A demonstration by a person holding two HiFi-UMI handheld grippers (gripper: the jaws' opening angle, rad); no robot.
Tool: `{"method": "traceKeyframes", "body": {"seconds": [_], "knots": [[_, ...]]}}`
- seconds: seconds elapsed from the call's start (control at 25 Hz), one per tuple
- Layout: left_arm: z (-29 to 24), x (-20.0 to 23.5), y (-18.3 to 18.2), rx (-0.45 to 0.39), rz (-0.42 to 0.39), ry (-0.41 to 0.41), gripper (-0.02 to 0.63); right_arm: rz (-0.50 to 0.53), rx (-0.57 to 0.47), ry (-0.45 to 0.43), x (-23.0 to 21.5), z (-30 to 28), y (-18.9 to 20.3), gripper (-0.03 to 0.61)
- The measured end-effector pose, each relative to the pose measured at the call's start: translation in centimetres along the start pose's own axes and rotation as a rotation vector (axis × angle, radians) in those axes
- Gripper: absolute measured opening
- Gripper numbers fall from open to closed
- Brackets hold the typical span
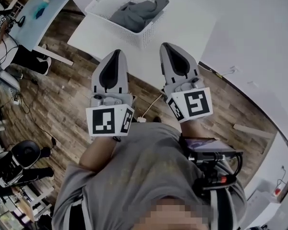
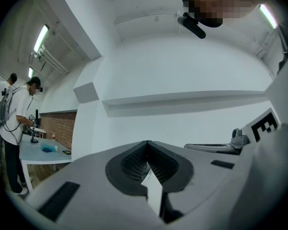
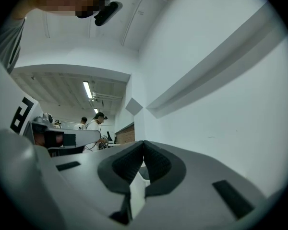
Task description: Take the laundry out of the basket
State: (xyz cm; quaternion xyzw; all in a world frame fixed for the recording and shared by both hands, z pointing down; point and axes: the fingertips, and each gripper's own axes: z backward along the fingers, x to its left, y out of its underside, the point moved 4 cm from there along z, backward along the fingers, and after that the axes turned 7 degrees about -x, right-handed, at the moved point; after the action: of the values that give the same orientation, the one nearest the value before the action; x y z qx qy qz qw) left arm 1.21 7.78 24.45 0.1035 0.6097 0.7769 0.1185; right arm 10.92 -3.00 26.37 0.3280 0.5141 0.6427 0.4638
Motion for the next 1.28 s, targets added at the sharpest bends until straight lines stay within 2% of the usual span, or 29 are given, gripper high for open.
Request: {"method": "traceKeyframes", "body": {"seconds": [0.28,0.6,0.8,0.96,1.28], "knots": [[-5.3,4.8,0.6,-0.026,0.041,0.109,0.008,0.049,-0.01,0.122,-0.7,-5.0,0.6,0.008],[-11.8,12.6,2.1,-0.004,0.113,0.29,0.008,0.08,0.002,0.348,-0.8,-11.8,2.5,0.008],[-14.1,16.4,3.1,0.024,0.139,0.403,0.008,0.119,-0.001,0.485,0.1,-14.4,2.9,0.008],[-15.9,17.6,3.1,0.03,0.167,0.488,0.008,0.164,0.003,0.564,1.2,-15.2,2.2,0.008],[-18.6,17.1,3.1,0.015,0.196,0.582,0.008,0.203,-0.018,0.665,0.9,-14.8,1.2,0.008]]}}
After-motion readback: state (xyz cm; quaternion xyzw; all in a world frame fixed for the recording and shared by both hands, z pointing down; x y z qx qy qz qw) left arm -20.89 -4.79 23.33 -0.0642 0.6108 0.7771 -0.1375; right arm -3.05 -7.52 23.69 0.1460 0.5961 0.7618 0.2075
